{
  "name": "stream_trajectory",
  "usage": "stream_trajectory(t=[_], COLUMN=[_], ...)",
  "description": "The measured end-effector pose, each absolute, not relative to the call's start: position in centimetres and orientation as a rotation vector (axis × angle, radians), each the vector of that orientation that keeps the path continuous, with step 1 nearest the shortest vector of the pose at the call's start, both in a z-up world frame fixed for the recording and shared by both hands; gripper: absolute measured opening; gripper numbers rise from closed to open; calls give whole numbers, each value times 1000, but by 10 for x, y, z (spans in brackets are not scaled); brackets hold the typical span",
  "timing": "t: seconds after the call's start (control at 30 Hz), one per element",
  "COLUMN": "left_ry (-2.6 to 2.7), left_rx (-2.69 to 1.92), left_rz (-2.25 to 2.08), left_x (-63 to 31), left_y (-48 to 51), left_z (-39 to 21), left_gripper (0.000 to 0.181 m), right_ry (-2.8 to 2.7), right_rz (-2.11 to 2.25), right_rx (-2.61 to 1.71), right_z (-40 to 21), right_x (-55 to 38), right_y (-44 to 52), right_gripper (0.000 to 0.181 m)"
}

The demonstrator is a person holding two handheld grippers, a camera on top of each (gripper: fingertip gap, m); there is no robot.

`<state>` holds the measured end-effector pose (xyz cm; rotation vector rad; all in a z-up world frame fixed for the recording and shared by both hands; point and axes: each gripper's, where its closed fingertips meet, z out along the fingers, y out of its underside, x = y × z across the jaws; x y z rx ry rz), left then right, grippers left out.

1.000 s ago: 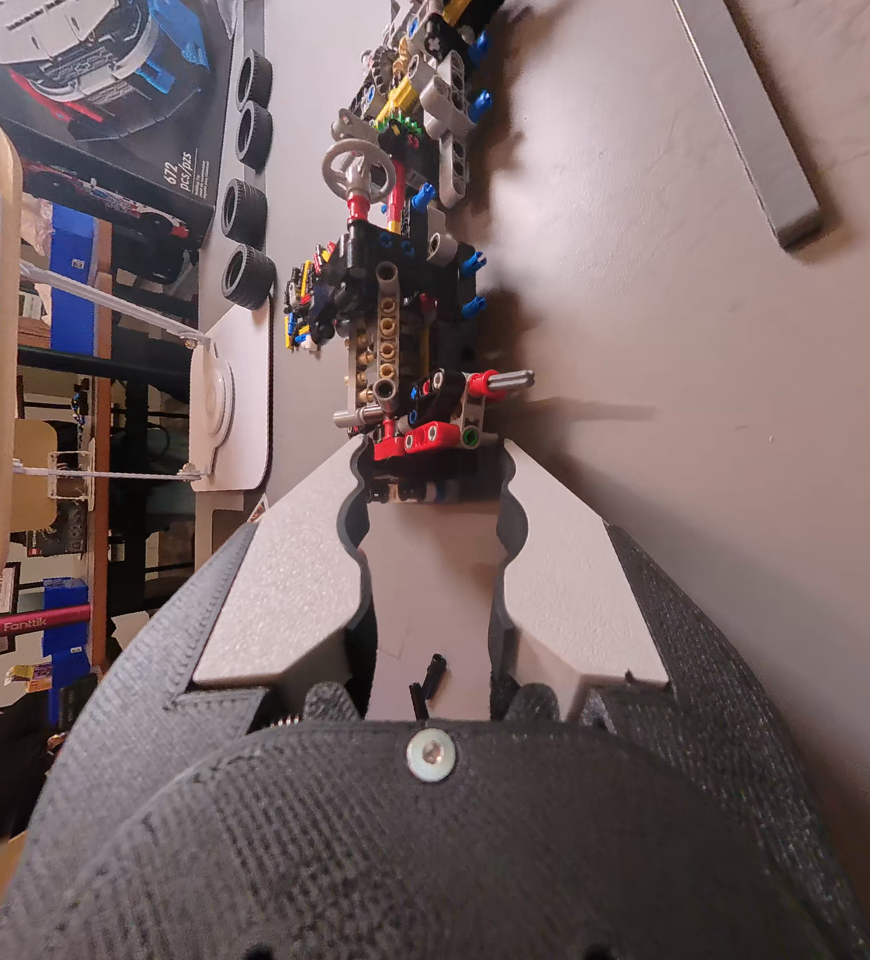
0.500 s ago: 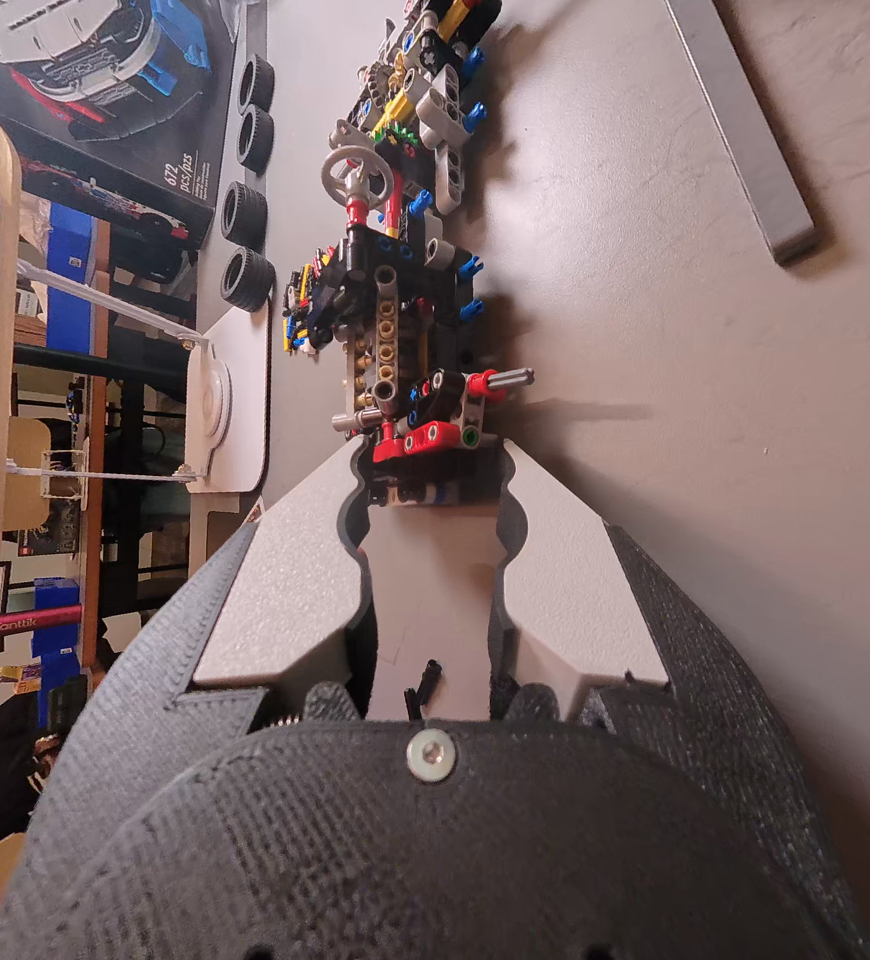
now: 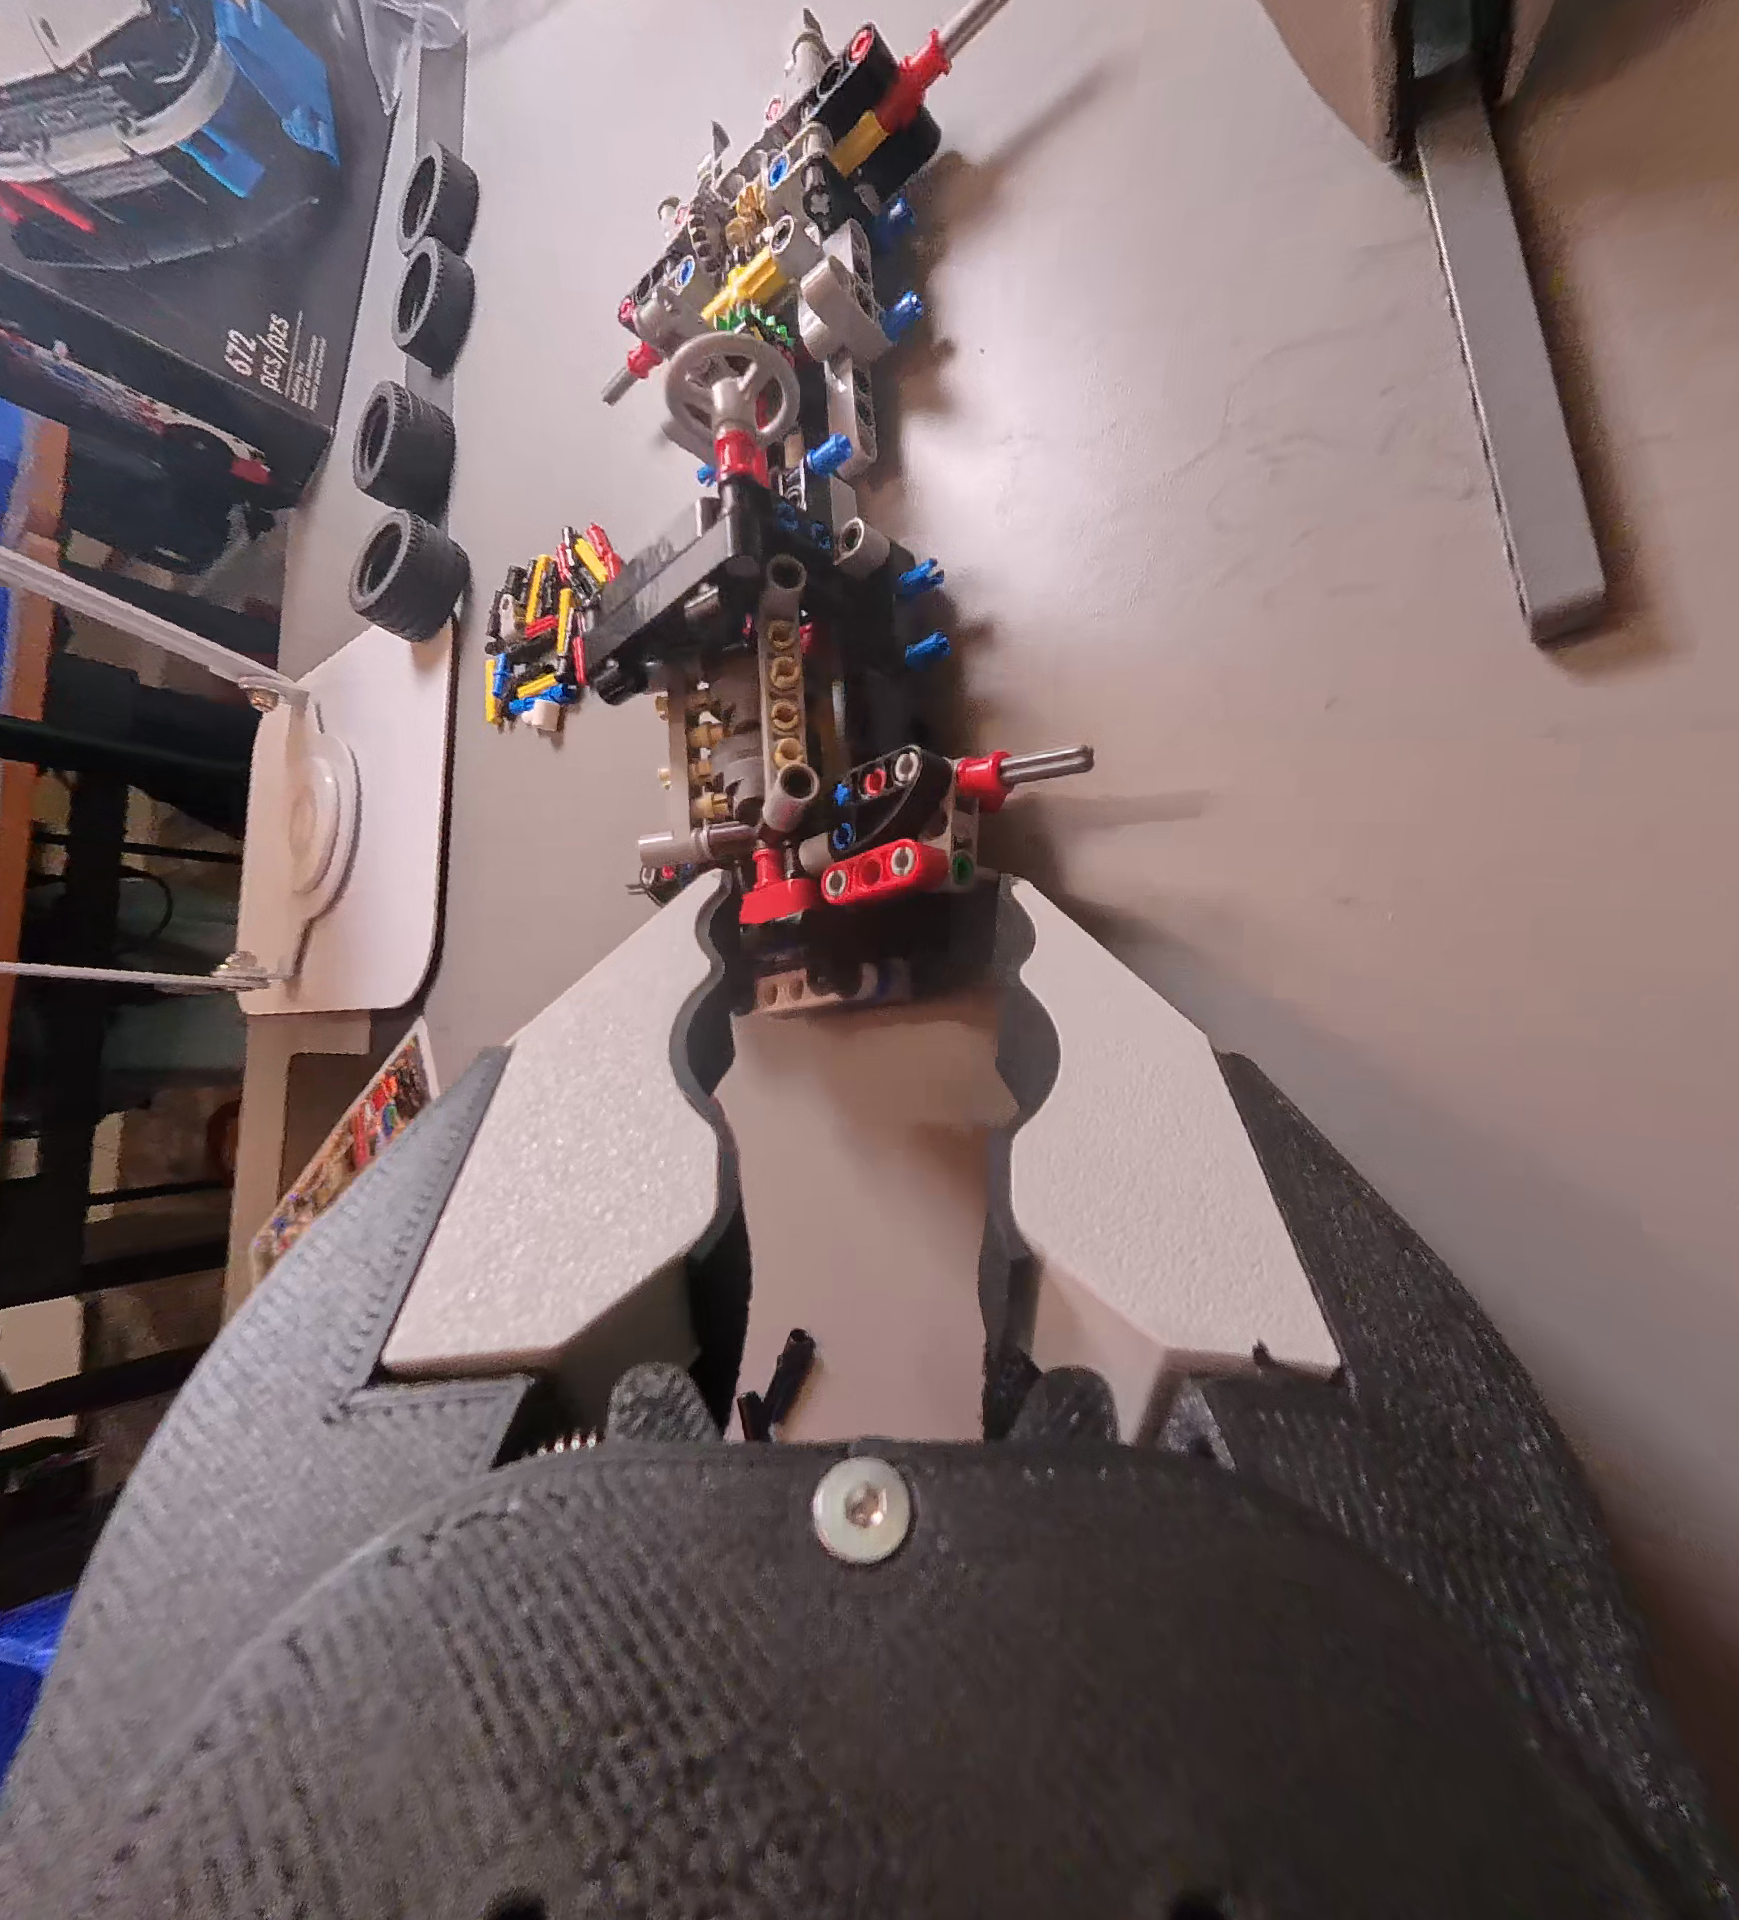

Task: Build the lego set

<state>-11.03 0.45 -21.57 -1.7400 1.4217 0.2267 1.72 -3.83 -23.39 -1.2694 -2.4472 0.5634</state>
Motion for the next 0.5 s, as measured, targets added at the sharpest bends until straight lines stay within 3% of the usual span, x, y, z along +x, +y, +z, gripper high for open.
stream_trajectory(t=[0.2, 0.5], left_ry=[1321, 966], left_rx=[-1865, -1731], left_rz=[14, -320], left_x=[-118, -107], left_y=[-11, -19], left_z=[-199, -145], left_gripper=[55, 46], right_ry=[-2391, -2388], right_rz=[627, 581], right_rx=[-1268, -1307], right_z=[-228, -232], right_x=[23, 36], right_y=[-37, -28], right_gripper=[5, 5])
